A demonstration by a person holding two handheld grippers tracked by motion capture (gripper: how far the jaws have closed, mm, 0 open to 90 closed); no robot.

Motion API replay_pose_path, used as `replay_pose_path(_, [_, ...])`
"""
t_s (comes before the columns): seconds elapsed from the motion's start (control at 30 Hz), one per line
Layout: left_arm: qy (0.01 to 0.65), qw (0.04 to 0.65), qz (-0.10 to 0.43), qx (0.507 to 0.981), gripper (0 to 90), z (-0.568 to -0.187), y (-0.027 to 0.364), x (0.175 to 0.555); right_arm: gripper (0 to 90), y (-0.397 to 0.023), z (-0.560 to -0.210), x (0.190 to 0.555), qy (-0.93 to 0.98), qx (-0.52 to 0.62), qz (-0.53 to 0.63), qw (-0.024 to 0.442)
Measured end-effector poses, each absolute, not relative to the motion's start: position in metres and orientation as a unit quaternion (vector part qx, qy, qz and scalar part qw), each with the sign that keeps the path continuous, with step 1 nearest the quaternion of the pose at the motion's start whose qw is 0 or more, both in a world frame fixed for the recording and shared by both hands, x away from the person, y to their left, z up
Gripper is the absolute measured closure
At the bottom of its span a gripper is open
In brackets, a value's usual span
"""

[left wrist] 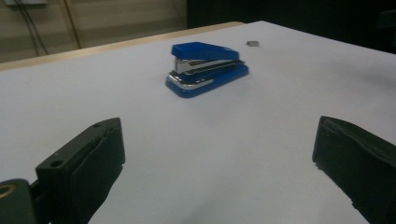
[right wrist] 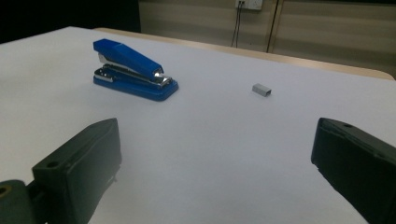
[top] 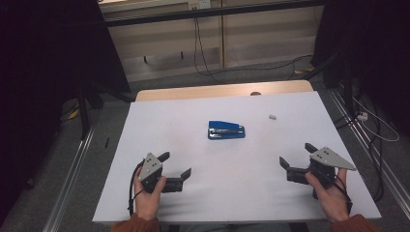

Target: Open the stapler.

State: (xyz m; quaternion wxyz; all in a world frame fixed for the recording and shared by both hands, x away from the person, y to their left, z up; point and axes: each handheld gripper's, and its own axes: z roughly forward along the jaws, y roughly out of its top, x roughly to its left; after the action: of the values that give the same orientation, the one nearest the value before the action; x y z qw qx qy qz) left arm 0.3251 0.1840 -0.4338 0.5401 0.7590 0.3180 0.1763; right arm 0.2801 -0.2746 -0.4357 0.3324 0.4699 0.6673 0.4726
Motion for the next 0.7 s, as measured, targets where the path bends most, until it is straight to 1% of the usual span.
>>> replay_pose_path(0.07, [0.322, 0.540, 0.170, 0.759, 2.4, -0.433, 0.184, 0.327, 1.9, -0.271, -0.437, 0.280, 0.674, 0.465, 0.472, 0.325])
replay_pose_path(0.13, [0.319, 0.533, 0.175, 0.764, 2.4, -0.433, 0.182, 0.328, 1.8, -0.269, -0.437, 0.281, 0.677, 0.461, 0.478, 0.318])
replay_pose_path(0.27, [0.320, 0.522, 0.167, 0.773, 2.9, -0.436, 0.179, 0.330, 1.7, -0.264, -0.437, 0.280, 0.679, 0.455, 0.483, 0.314])
replay_pose_path(0.37, [0.322, 0.511, 0.175, 0.778, 3.2, -0.437, 0.176, 0.333, 1.7, -0.260, -0.436, 0.282, 0.684, 0.446, 0.486, 0.313])
replay_pose_path(0.5, [0.322, 0.506, 0.177, 0.781, 4.0, -0.436, 0.169, 0.340, 3.2, -0.252, -0.435, 0.292, 0.694, 0.432, 0.488, 0.306])
replay_pose_path(0.53, [0.322, 0.506, 0.177, 0.781, 6.0, -0.436, 0.169, 0.340, 3.2, -0.252, -0.435, 0.292, 0.694, 0.432, 0.488, 0.306])
replay_pose_path(0.7, [0.313, 0.499, 0.178, 0.788, 6.8, -0.434, 0.156, 0.349, 4.0, -0.243, -0.430, 0.306, 0.696, 0.420, 0.500, 0.298])
